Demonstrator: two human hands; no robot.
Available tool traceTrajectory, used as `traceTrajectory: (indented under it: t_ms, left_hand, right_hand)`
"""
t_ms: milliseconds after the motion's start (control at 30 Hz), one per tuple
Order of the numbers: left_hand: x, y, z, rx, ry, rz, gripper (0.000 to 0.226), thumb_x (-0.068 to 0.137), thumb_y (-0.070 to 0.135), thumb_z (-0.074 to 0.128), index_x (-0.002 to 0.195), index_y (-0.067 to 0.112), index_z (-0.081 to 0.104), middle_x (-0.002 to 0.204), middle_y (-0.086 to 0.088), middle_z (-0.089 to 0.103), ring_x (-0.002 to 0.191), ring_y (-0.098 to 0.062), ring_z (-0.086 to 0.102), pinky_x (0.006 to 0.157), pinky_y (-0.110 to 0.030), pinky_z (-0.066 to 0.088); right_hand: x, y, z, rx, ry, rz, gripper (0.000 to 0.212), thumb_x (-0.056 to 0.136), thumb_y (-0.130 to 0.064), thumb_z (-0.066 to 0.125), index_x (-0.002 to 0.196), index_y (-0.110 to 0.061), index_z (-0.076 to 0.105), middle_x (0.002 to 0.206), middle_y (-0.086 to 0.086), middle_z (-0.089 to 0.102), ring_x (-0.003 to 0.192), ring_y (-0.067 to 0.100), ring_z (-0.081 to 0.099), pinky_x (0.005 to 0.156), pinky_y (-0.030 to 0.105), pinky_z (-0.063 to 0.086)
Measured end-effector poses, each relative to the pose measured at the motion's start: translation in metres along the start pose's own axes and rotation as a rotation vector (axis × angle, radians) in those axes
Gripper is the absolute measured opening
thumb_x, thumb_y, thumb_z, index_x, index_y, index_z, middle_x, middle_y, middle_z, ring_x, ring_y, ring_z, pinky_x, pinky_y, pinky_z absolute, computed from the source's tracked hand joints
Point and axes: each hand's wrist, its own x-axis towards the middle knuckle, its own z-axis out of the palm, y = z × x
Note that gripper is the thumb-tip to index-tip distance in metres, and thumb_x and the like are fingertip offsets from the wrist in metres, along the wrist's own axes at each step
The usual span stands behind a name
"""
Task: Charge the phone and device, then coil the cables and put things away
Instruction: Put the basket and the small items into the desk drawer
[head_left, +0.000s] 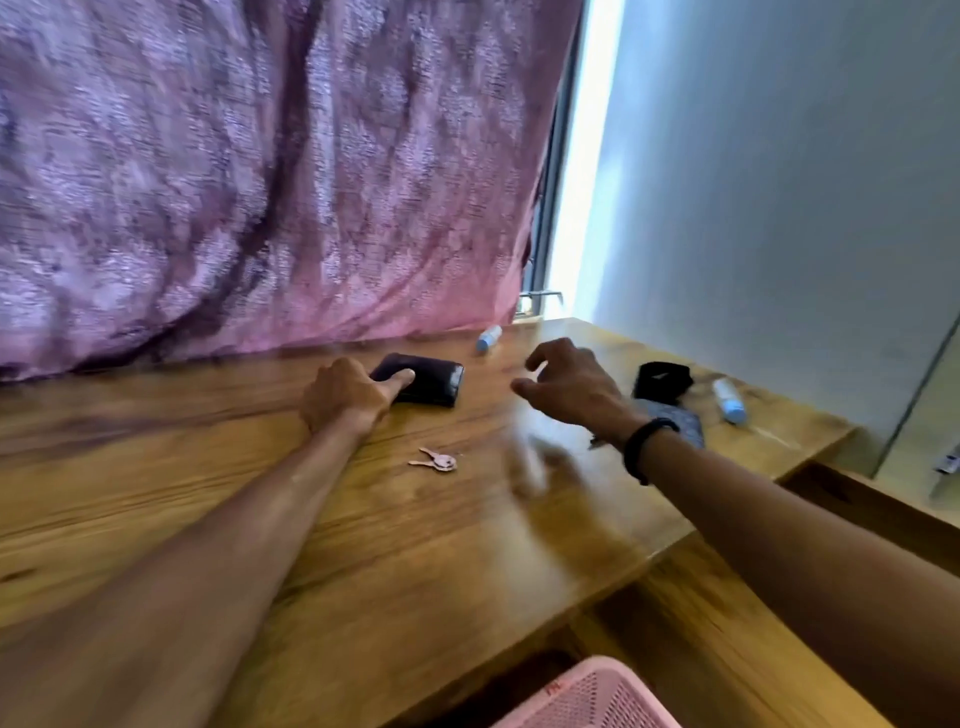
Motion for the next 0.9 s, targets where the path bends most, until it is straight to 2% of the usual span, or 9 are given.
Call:
traceTrajectory:
  t_ms: [133,200,300,433,600,700,767,833,900]
  left_hand:
    - [-0.009,0.004,-0.002,-0.263,0.02,0.14,0.063,0.074,0.064,0.079,0.11,0.014,0.065,0.108,-0.009,0.072,0.101,-0.033,0.069,0.081,-0.037,0.053]
    - [-0.013,0.005,-0.005,-0.489,-0.003,0.143,0.06,0.074,0.048,0.086,0.116,0.014,0.06,0.108,-0.01,0.07,0.09,-0.03,0.072,0.069,-0.035,0.059]
    - [-0.021,0.005,-0.008,-0.806,-0.062,0.102,0.057,0.072,0.028,0.092,0.12,0.014,0.062,0.109,-0.013,0.07,0.074,-0.024,0.075,0.05,-0.029,0.061]
    - [-0.035,0.013,-0.011,-1.008,-0.132,0.096,0.054,0.072,0.017,0.09,0.119,0.002,0.069,0.112,-0.017,0.072,0.08,-0.022,0.074,0.06,-0.028,0.063]
    - [-0.066,0.041,-0.021,-1.098,-0.252,0.047,0.051,0.074,0.01,0.089,0.118,-0.002,0.066,0.118,-0.021,0.068,0.088,-0.031,0.075,0.064,-0.034,0.064]
    - [-0.106,0.057,-0.037,-1.063,-0.337,0.067,0.045,0.071,0.007,0.09,0.108,0.004,0.064,0.107,-0.016,0.069,0.086,-0.032,0.076,0.069,-0.04,0.064]
    - [-0.136,0.064,-0.05,-1.04,-0.417,0.115,0.047,0.072,0.004,0.089,0.108,0.003,0.06,0.102,-0.017,0.07,0.082,-0.029,0.077,0.066,-0.038,0.064]
    - [-0.163,0.069,-0.065,-1.035,-0.518,0.153,0.051,0.074,0.003,0.088,0.115,0.005,0.058,0.105,-0.02,0.07,0.083,-0.03,0.077,0.064,-0.036,0.064]
    - [-0.189,0.073,-0.081,-1.027,-0.655,0.192,0.054,0.077,0.003,0.085,0.123,0.009,0.059,0.107,-0.023,0.071,0.087,-0.034,0.077,0.066,-0.036,0.064]
  right_hand:
    - [-0.018,0.061,-0.058,-0.27,0.093,0.143,0.038,0.085,-0.043,0.076,0.11,-0.015,0.069,0.117,0.01,0.069,0.114,0.031,0.063,0.088,0.032,0.046]
    - [-0.028,0.084,-0.079,-0.32,0.021,0.274,0.043,0.084,-0.047,0.079,0.108,-0.015,0.063,0.11,0.006,0.064,0.106,0.029,0.061,0.084,0.033,0.046]
    - [-0.041,0.103,-0.094,-0.204,-0.08,0.369,0.054,0.082,-0.053,0.083,0.109,-0.011,0.064,0.106,0.006,0.062,0.095,0.024,0.062,0.071,0.039,0.061]
    - [-0.044,0.101,-0.091,0.027,-0.099,0.402,0.045,0.079,-0.028,0.091,0.106,-0.002,0.067,0.103,0.012,0.063,0.091,0.028,0.063,0.074,0.044,0.063]
    - [-0.045,0.089,-0.088,0.392,-0.05,0.525,0.047,0.076,0.005,0.086,0.118,0.003,0.067,0.13,0.018,0.064,0.122,0.037,0.06,0.089,0.042,0.054]
    - [-0.059,0.091,-0.096,0.639,-0.034,0.566,0.045,0.08,0.009,0.081,0.121,0.0,0.065,0.128,0.018,0.067,0.113,0.033,0.065,0.068,0.036,0.054]
    - [-0.073,0.092,-0.11,0.72,-0.014,0.526,0.04,0.085,0.007,0.078,0.123,0.003,0.066,0.119,0.018,0.069,0.1,0.03,0.068,0.073,0.039,0.058]
    - [-0.089,0.098,-0.125,0.74,0.008,0.472,0.037,0.086,0.004,0.079,0.122,0.006,0.068,0.115,0.019,0.073,0.101,0.032,0.071,0.083,0.043,0.06]
    - [-0.109,0.104,-0.144,0.773,-0.05,0.456,0.039,0.087,0.003,0.076,0.125,0.003,0.069,0.115,0.019,0.074,0.104,0.032,0.072,0.079,0.039,0.063]
